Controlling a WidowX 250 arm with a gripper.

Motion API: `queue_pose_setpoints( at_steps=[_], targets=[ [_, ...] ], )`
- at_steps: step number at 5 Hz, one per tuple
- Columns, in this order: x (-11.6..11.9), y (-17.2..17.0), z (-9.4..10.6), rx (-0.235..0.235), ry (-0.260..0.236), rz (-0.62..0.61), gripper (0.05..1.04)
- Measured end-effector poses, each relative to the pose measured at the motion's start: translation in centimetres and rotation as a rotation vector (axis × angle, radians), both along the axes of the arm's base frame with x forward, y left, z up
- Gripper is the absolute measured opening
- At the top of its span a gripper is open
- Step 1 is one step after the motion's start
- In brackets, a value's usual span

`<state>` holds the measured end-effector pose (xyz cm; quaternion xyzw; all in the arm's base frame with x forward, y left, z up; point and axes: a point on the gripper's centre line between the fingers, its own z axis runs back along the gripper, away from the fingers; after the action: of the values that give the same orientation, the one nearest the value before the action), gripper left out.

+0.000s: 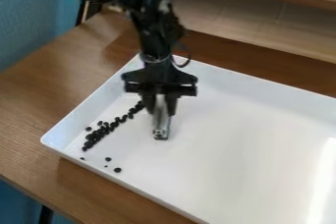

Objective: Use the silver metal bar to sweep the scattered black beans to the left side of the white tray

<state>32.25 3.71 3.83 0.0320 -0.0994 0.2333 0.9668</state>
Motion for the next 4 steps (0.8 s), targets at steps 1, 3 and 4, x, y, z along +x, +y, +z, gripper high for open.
queue_pose_setpoints(
  at_steps=[1,3,4],
  targets=[
    [-1.9,1.3,0.1,-0.001,0.011,0.114,0.370],
    [-4.3,2.8,0.1,0.013,0.106,0.042,0.370],
    [-4.9,3.2,0.5,0.054,0.218,-0.192,0.370]
  ],
)
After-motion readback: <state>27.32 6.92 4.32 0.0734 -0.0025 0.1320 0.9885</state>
